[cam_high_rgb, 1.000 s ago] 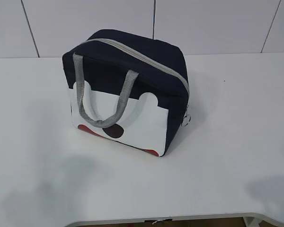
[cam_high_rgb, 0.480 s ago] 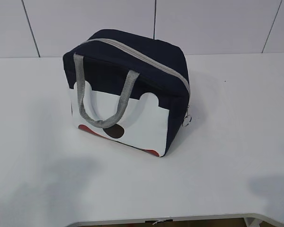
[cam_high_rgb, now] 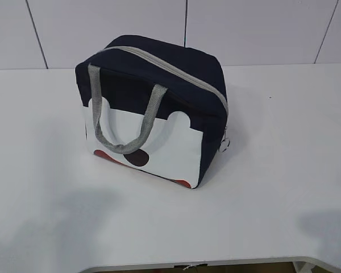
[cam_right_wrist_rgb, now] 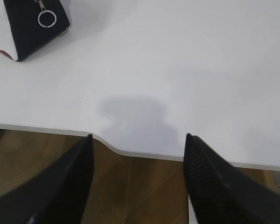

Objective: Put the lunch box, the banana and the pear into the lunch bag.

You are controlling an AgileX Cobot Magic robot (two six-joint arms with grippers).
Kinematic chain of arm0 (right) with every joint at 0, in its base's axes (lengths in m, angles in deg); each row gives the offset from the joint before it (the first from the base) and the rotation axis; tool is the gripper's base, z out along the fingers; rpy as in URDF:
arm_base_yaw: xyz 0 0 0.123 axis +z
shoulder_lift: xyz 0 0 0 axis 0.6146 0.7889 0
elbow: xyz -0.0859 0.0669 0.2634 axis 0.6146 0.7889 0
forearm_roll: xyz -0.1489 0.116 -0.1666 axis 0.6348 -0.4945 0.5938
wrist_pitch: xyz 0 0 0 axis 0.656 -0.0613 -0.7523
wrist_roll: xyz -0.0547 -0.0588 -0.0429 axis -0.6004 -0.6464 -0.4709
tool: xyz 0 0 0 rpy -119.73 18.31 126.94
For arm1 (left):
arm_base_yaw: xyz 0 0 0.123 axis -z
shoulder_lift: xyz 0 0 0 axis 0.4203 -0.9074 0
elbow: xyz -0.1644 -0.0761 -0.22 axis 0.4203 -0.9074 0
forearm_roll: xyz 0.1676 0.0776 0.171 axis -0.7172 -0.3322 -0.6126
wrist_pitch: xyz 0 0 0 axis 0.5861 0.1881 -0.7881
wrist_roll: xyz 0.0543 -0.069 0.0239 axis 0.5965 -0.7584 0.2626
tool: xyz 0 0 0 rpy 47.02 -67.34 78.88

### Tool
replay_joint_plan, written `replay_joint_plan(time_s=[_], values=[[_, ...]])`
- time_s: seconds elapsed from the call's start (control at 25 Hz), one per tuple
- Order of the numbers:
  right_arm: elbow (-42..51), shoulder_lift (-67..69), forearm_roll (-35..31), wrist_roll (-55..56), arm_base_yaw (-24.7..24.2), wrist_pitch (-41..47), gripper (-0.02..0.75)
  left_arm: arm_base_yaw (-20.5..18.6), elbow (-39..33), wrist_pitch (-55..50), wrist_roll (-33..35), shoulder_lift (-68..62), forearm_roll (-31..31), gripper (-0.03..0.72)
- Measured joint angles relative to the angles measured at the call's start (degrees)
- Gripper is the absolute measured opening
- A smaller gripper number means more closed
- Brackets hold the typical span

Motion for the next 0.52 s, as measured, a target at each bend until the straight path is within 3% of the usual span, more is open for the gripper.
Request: replay_joint_plan(time_s=[0.52], values=[[0.0, 0.0, 0.0, 0.1, 0.0, 0.0, 0.498, 0.0, 0.0, 0.0, 0.0, 0.0, 0.0, 0.358]])
